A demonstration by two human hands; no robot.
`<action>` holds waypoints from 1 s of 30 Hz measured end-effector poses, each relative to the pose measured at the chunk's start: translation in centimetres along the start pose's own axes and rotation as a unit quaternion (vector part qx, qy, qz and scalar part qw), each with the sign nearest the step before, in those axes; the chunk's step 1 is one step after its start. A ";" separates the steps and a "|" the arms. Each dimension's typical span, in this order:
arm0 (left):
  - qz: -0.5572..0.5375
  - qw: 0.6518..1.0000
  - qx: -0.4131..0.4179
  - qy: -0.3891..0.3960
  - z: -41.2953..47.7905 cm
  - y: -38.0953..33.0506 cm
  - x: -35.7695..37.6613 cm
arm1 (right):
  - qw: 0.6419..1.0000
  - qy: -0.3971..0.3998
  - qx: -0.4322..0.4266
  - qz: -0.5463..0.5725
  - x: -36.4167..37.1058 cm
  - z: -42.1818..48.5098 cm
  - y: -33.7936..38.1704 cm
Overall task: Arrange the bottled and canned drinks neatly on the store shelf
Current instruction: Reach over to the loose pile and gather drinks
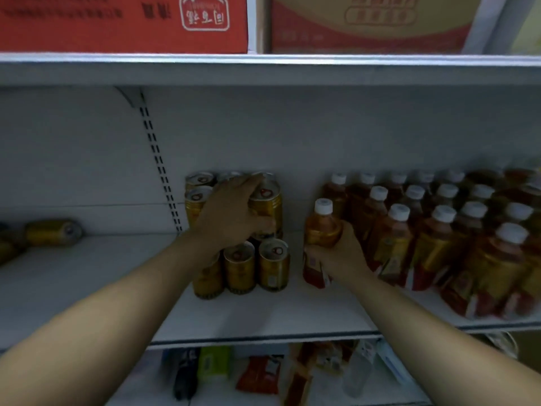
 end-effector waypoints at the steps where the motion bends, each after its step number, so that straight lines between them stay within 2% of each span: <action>1: 0.037 0.999 0.000 -0.001 0.7 0.2 0.0 | 1.000 0.010 0.000 0.004 0.2 0.1 -0.1; 5: 0.111 0.993 -0.030 0.016 2.6 2.0 1.4 | 1.000 0.020 -0.013 0.010 0.4 0.8 -0.4; 12: 0.163 0.984 -0.060 0.046 3.5 2.3 3.8 | 1.000 0.019 -0.006 -0.003 0.8 1.3 -2.5; 18: 0.230 0.969 -0.067 0.058 3.3 1.8 4.0 | 0.999 0.018 -0.007 -0.031 0.5 1.6 -2.7; 21: 0.232 0.971 -0.042 0.047 2.6 0.6 3.8 | 0.998 0.032 -0.020 -0.042 0.2 1.4 -2.1; 24: 0.183 0.983 0.024 0.006 1.9 -2.0 3.8 | 0.994 0.003 -0.084 -0.067 -2.7 1.0 0.7; 26: 0.087 0.994 0.064 0.010 1.4 -3.4 5.2 | 0.980 -0.045 -0.147 -0.128 -5.8 0.8 3.4; 28: -0.046 0.997 0.052 0.037 1.0 -4.4 7.3 | 0.954 -0.090 -0.202 -0.200 -9.1 0.5 5.9; 30: -0.106 0.992 0.016 0.061 0.8 -5.5 9.5 | 0.933 -0.109 -0.220 -0.263 -12.2 1.1 7.0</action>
Point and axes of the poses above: each hand's wrist, its own z-axis towards the middle knuckle, its own x-axis out of the palm, y = z × x, the point moved 10 cm from there along z, towards the middle knuckle, and after that the axes turned 10 degrees about -z, right-handed, at the moved point
